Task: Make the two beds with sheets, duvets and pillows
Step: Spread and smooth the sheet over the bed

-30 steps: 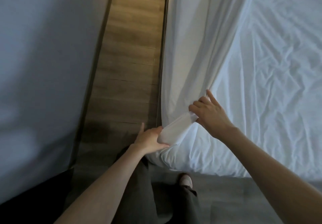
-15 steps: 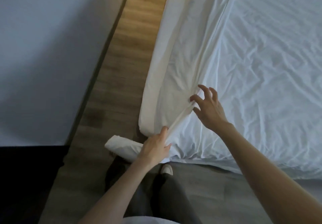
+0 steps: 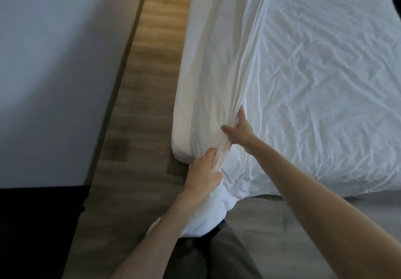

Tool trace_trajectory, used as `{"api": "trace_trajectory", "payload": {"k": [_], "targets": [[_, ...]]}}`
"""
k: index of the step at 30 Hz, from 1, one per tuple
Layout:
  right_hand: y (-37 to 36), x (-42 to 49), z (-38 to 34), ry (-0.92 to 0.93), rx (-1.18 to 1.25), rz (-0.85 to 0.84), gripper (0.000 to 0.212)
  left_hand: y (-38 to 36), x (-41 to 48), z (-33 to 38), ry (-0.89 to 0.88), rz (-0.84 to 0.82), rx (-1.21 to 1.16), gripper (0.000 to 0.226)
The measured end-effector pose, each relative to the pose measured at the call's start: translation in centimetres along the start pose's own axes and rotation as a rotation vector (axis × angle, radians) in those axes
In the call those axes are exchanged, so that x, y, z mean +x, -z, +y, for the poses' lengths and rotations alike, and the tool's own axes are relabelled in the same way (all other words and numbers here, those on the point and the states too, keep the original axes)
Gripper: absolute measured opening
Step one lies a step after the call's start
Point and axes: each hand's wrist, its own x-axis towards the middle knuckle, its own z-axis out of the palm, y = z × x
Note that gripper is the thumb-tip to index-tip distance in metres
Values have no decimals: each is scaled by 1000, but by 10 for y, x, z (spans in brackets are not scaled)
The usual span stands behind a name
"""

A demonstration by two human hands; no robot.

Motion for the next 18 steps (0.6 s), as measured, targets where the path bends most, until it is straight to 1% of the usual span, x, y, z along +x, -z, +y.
{"api": "trace_trajectory", "payload": {"k": [2, 6, 8, 9, 10, 12, 13, 14, 18], "targets": [[-2, -4, 1, 105, -111, 33, 84, -4, -1, 0, 10, -17, -21, 41], [17, -15, 4, 175, -123, 79, 78, -22, -8, 13, -6, -50, 8, 32], [36, -22, 10, 197, -140, 95, 76, -34, -9, 26, -9, -69, 16, 36], [46, -24, 15, 204, -146, 103, 75, -41, -9, 34, 8, -79, -4, 43], [56, -27, 19, 205, -151, 109, 76, -47, -9, 41, 36, -100, -35, 56], [78, -31, 29, 212, -159, 127, 76, -60, -10, 58, 87, -171, -96, 91], [90, -33, 33, 217, -158, 127, 76, -68, -11, 66, 107, -204, -116, 102], [100, -36, 36, 220, -158, 118, 76, -75, -11, 72, 119, -225, -132, 106], [158, -51, 52, 282, -170, 95, 76, -113, -14, 120, 137, -243, -143, 104]]}}
